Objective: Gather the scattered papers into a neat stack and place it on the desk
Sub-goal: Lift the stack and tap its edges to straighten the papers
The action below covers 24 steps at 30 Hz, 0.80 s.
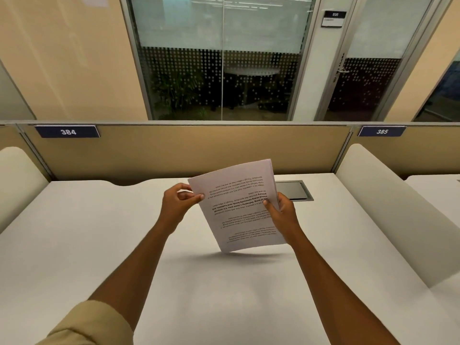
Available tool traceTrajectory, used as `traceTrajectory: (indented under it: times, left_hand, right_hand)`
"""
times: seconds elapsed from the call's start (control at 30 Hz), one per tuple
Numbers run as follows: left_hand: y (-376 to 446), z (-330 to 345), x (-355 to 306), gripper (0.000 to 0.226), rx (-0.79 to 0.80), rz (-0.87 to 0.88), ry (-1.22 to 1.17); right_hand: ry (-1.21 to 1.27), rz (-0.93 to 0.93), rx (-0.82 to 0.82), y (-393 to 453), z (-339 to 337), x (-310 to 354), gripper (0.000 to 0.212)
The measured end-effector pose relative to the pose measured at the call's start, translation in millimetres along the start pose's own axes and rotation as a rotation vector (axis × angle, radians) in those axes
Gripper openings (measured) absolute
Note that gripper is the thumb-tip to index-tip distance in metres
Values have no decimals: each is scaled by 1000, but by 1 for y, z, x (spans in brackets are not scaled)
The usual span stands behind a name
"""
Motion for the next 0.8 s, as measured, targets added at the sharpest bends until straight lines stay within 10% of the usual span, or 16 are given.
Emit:
traceTrajectory:
  times: [0.8]
  left_hand:
    - [-64,61,76,17,-79,-70,78]
  right_hand:
    - [245,197,-74,-42,33,-67,34]
Point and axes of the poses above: each hand's wrist, its own y-axis towards the middle knuckle, its own z-axis out of the palm, x = y × z, the point moved 5 cm from there along y, towards the middle knuckle, and after that the axes turned 5 degrees about y, right-handed, at the moved point
